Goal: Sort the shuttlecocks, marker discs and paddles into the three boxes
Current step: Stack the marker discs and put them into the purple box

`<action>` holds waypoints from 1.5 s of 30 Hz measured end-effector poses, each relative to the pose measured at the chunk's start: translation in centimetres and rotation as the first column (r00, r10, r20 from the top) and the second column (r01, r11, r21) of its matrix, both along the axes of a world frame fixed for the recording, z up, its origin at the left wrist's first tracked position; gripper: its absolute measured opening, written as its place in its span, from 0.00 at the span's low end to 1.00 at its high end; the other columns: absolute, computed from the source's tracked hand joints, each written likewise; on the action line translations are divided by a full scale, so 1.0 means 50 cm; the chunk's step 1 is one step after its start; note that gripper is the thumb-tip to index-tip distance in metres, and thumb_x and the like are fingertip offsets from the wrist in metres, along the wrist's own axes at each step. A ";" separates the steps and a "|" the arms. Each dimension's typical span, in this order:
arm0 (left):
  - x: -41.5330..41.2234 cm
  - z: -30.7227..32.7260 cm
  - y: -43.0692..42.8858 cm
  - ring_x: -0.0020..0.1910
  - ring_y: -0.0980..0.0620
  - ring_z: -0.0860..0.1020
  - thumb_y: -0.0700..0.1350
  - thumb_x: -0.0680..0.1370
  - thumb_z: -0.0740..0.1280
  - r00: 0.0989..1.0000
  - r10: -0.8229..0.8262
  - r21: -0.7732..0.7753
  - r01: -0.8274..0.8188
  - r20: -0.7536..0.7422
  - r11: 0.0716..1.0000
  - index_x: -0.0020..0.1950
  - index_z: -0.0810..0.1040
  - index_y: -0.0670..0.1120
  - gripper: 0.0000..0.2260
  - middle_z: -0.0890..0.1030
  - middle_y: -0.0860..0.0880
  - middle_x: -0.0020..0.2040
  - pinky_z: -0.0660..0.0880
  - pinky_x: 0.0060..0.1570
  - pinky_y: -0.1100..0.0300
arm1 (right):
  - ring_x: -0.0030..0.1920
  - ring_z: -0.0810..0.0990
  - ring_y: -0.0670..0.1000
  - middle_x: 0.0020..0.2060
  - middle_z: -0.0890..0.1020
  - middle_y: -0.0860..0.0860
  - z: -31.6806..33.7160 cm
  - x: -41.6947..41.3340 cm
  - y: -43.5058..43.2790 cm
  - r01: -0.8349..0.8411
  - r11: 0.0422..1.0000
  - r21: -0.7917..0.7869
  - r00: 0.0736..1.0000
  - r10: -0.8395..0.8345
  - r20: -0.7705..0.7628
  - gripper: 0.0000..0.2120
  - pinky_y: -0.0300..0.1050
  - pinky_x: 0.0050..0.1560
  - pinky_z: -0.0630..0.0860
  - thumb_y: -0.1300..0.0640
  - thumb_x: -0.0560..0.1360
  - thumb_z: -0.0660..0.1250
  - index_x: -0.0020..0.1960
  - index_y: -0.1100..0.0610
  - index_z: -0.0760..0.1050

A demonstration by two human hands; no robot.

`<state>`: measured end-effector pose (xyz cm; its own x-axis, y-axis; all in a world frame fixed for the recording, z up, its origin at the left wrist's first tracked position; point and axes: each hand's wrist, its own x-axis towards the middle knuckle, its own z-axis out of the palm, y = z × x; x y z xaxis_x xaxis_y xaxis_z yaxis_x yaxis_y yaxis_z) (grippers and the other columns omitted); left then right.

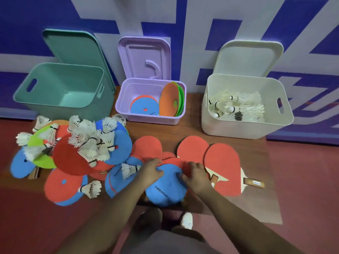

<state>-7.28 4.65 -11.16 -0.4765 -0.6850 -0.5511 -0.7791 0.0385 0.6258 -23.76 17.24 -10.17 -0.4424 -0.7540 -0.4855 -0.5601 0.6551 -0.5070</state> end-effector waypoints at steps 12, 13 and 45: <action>0.005 -0.079 0.053 0.60 0.39 0.70 0.42 0.66 0.76 0.961 -0.001 -0.358 0.104 0.277 0.928 0.66 0.71 0.42 0.30 0.73 0.40 0.61 0.67 0.63 0.51 | 0.59 0.70 0.61 0.58 0.74 0.58 -0.057 0.020 0.014 -0.002 1.000 -0.031 0.988 -0.003 -0.152 0.29 0.53 0.62 0.66 0.57 0.67 0.68 0.67 0.60 0.68; 0.005 -0.083 0.050 0.59 0.39 0.71 0.41 0.65 0.77 0.962 0.020 -0.367 0.084 0.271 0.926 0.63 0.72 0.41 0.28 0.73 0.39 0.59 0.68 0.61 0.51 | 0.58 0.71 0.61 0.57 0.74 0.58 -0.060 0.018 0.012 0.004 0.998 -0.066 0.990 -0.014 -0.143 0.30 0.54 0.62 0.67 0.58 0.67 0.68 0.68 0.61 0.68; -0.104 0.027 -0.084 0.60 0.46 0.79 0.38 0.77 0.68 0.707 0.508 0.535 -0.215 -0.492 0.817 0.68 0.71 0.52 0.21 0.80 0.47 0.62 0.76 0.59 0.46 | 0.55 0.83 0.56 0.53 0.84 0.54 0.054 -0.080 -0.080 0.707 0.680 -0.193 0.476 -0.256 0.841 0.17 0.57 0.54 0.80 0.65 0.73 0.72 0.59 0.57 0.72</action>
